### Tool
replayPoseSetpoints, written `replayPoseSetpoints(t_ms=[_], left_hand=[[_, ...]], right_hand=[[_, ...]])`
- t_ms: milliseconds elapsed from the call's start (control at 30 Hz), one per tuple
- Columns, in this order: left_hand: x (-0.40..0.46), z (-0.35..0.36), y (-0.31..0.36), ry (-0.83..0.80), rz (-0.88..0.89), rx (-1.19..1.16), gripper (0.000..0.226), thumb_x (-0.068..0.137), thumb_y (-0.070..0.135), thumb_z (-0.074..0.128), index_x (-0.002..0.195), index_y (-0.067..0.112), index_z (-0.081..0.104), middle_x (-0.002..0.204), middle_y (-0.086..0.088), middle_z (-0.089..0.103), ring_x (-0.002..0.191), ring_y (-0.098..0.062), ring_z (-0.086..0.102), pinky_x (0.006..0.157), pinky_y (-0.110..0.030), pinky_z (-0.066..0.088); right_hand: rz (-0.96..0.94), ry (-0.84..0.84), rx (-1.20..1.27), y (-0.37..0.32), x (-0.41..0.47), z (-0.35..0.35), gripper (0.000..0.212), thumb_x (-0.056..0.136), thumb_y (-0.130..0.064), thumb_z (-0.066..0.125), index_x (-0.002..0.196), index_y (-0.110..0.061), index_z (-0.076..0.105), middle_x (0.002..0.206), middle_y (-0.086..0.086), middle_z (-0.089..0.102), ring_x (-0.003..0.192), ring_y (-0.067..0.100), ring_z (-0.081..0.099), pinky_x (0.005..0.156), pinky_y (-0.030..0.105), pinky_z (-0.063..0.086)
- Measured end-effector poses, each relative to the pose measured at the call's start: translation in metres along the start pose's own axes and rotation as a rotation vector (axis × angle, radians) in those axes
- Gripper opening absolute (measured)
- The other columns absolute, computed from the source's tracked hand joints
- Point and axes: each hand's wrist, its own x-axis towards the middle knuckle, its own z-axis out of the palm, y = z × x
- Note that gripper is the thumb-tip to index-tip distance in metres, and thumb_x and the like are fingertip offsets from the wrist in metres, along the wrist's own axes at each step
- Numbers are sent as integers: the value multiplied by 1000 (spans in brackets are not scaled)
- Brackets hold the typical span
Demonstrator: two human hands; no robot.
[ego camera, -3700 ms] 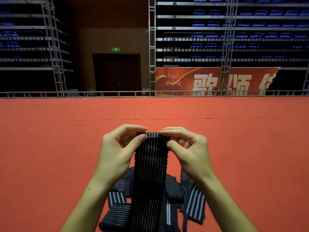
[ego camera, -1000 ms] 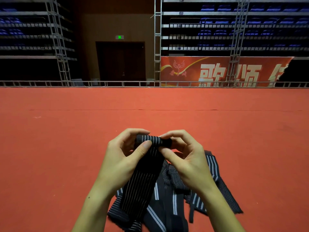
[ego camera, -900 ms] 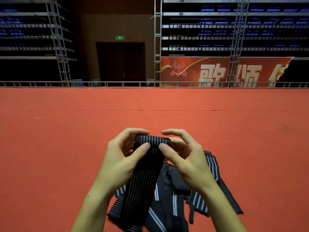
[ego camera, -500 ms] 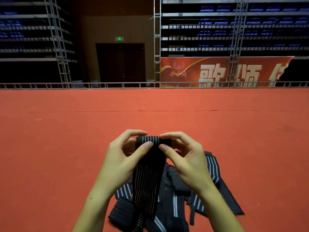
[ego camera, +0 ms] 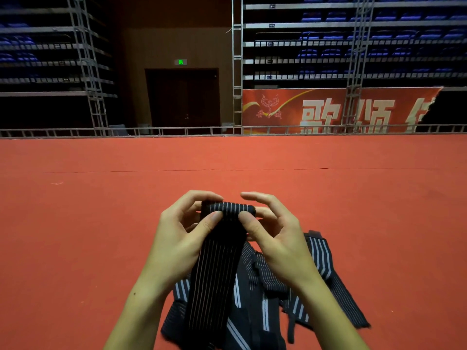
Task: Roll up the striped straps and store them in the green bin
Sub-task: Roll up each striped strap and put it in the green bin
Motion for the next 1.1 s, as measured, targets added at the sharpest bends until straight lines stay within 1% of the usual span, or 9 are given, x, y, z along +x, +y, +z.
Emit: replayPoseSetpoints(t_ms=[100,300,400,533,600,767,900,1000,1100], left_hand=[[1,-2,2,-16,34,35,18,98,12,73,115,18,74,107,-3,79,102,-21,76,89,-40,62],[-3,-7,6,-25,-25,15,26,98,26,72,124,23,71,105,-3,81,99,-21,78,85,-37,63],[-4,-8,6,-26,-54,42,24,100,34,69,121,23,73,99,-8,81,99,-29,78,88,-50,61],[-5,-10,5,-44,-64,10,21,99,24,72,119,20,73,104,-5,82,101,-24,78,87,-42,62],[-5,-10,4,-47,-73,3,24,99,16,73,122,20,71,106,-4,81,103,-24,78,89,-42,61],[-3,-10,-1,-48,-71,17,35,98,5,75,126,23,69,115,2,80,112,-15,76,96,-40,60],[-3,-10,-2,-46,-70,46,36,97,3,76,125,26,70,116,7,78,111,-10,74,95,-30,55],[-3,-11,-3,-40,-81,59,33,96,7,78,123,26,71,116,5,79,111,-13,75,98,-38,58],[-4,-13,-5,-57,-92,54,31,93,18,80,122,22,71,114,1,81,110,-17,77,99,-45,60]], right_hand=[[-8,-29,-1,-2,2,0,23,106,-27,67,129,-26,70,97,16,77,95,38,75,86,64,60],[-46,-21,82,-2,3,1,21,104,-11,68,124,-17,73,101,20,76,98,45,73,89,65,58],[-63,-30,74,1,1,3,22,103,-7,69,122,-17,73,110,12,78,105,35,75,93,59,61],[-111,-18,9,6,-2,6,27,101,1,70,120,-17,74,118,3,77,115,27,72,92,39,59],[-105,-23,3,9,-3,7,29,100,3,70,119,-19,73,117,2,76,114,26,72,93,36,57],[-21,-61,82,8,-5,8,46,101,0,70,138,-26,62,115,10,77,108,32,74,96,45,61],[-11,-73,50,7,-4,7,36,104,-17,70,137,-30,65,110,12,77,104,38,72,94,61,58],[-38,-45,13,9,-2,6,30,104,-13,70,131,-25,69,110,8,78,102,27,74,93,55,60],[-61,-21,34,11,-3,5,27,102,-9,72,126,-21,70,114,7,78,106,29,74,94,57,60]])
